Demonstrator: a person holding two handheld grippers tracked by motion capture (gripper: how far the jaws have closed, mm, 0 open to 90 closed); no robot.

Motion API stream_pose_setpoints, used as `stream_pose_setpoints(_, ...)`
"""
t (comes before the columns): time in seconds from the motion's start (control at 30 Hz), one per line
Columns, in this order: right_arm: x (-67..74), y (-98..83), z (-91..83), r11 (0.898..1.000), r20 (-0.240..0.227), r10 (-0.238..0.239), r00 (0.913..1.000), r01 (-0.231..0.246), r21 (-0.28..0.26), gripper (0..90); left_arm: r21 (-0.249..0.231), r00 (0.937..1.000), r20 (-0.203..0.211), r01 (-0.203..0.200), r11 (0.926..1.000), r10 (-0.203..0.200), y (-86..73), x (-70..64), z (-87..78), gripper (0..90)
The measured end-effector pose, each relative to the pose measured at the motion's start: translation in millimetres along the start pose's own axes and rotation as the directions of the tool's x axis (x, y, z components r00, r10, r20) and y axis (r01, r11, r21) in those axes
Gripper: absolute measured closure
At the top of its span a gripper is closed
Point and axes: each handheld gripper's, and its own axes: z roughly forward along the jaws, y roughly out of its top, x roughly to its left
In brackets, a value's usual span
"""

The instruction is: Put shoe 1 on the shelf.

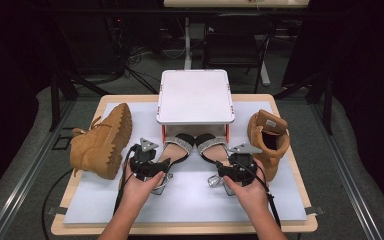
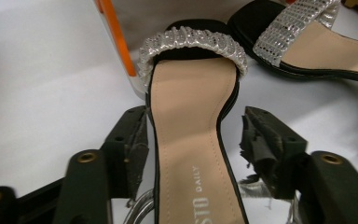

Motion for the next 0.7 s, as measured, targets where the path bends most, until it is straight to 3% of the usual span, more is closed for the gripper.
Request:
stream_pose_setpoints(0.27,1.1,-9.8,-15.2,0.998,-0.023,-0.041,0.9989,0.040,-0.038,40.1,-0.023,0.9998,0.016,0.008,0.9997,-0.008,-9.5,9.5,-15.2,47.0)
stream_pose_setpoints(0.47,-0.1,-16.8,-25.8,0.994,0.006,-0.083,0.9965,0.083,-0.067,40.3,-0.012,0.9987,0.044,0.024,0.9996,-0.024,-17.2,15.9,-21.8,47.1)
stream_pose_setpoints(0.57,-0.5,-18.0,-28.5,0.993,0.005,-0.094,0.9956,0.094,-0.068,40.4,-0.015,0.9989,0.041,0.023,0.9996,-0.023,-20.8,17.4,-22.9,46.3)
stream_pose_setpoints(0.63,-2.5,-20.6,-29.3,0.994,0.003,-0.105,0.9944,0.105,-0.040,40.9,-0.012,0.9983,0.046,0.037,0.9992,-0.036,-25.2,21.5,-28.0,45.6)
stream_pose_setpoints(0.7,-3.7,-22.4,-29.3,0.995,-0.008,-0.091,0.9958,0.090,-0.044,41.2,-0.023,0.9982,0.039,0.046,0.9987,-0.046,-27.2,22.5,-29.6,43.3)
